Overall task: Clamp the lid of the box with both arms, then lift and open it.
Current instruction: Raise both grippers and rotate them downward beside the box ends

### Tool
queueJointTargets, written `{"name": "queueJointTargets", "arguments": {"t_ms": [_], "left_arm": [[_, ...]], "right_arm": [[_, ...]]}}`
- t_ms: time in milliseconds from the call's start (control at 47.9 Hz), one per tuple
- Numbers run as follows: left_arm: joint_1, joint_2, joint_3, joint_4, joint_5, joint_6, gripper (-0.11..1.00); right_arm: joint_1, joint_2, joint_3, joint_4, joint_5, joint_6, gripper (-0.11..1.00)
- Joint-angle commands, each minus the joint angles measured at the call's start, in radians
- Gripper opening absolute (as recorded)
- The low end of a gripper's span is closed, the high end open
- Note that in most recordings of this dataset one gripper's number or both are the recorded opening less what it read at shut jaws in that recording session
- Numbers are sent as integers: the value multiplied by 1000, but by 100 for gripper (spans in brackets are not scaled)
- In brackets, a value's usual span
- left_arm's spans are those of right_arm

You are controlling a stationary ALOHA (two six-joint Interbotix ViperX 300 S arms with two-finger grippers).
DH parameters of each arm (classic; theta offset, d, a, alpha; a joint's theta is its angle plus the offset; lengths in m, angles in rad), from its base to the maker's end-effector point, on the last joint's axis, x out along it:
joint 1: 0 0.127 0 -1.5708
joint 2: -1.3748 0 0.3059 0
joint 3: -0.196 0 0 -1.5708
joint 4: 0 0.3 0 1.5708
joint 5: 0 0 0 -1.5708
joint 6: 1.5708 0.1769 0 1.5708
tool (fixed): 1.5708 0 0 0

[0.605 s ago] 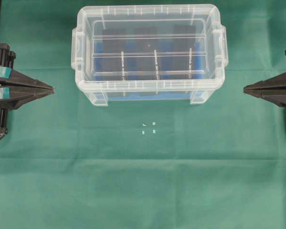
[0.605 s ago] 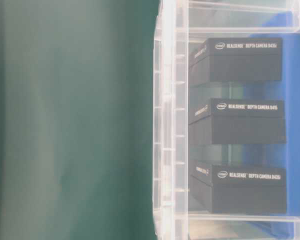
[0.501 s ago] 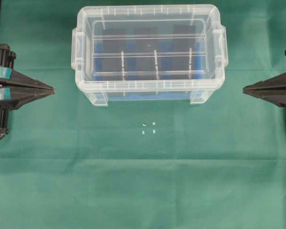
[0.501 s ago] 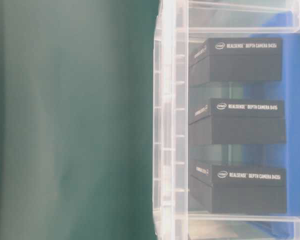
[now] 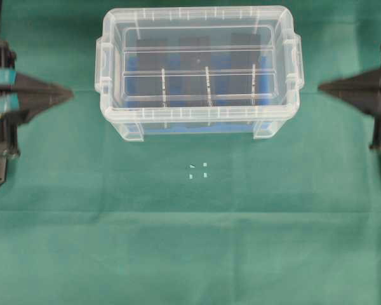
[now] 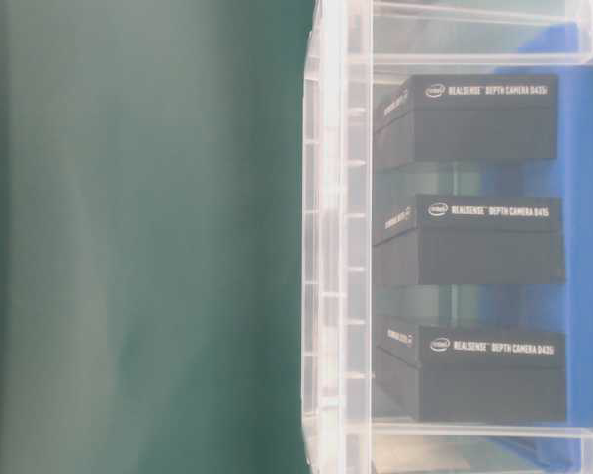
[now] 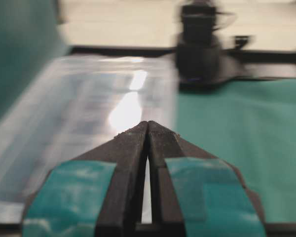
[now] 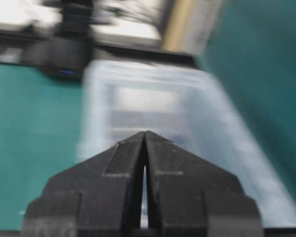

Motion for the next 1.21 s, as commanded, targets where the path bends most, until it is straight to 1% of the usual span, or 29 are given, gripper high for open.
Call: {"name": "queueJointTargets", "arguments": {"t_ms": [0,146,209,292,396,480,542,584,730,814,960,1085,1189], "left_arm": [[64,8,-31,3,14,-2,1],[164,8,-37,2,54,-5,1],[186,8,-38,2,69,-5,1],[195,8,-41,3,92,-5,1],[195,8,-52,3,147,-6,1],[195,9,-63,2,215,-12,1],[195,9,-74,3,282,-21,1],[196,9,-83,2,331,-29,1],[199,9,-106,2,518,-57,1],[202,9,-115,3,614,-77,1],[202,9,-124,3,738,-110,1],[202,9,-132,2,845,-124,1],[201,9,-137,2,905,-127,1]], "right_arm": [[-95,17,-34,-5,-2,-2,0],[-215,38,-44,-5,3,-5,0],[-247,48,-49,-5,14,-5,0],[-267,58,-58,-5,46,-5,0],[-268,58,-69,-5,110,0,0],[-270,60,-83,-5,201,5,0],[-272,61,-97,-5,291,5,0],[-273,69,-109,-5,370,8,0],[-275,101,-147,-5,572,12,0],[-276,126,-163,-5,666,15,0],[-275,179,-184,-5,828,25,0],[-275,212,-193,-5,919,25,0],[-276,225,-199,-5,957,25,0]]}}
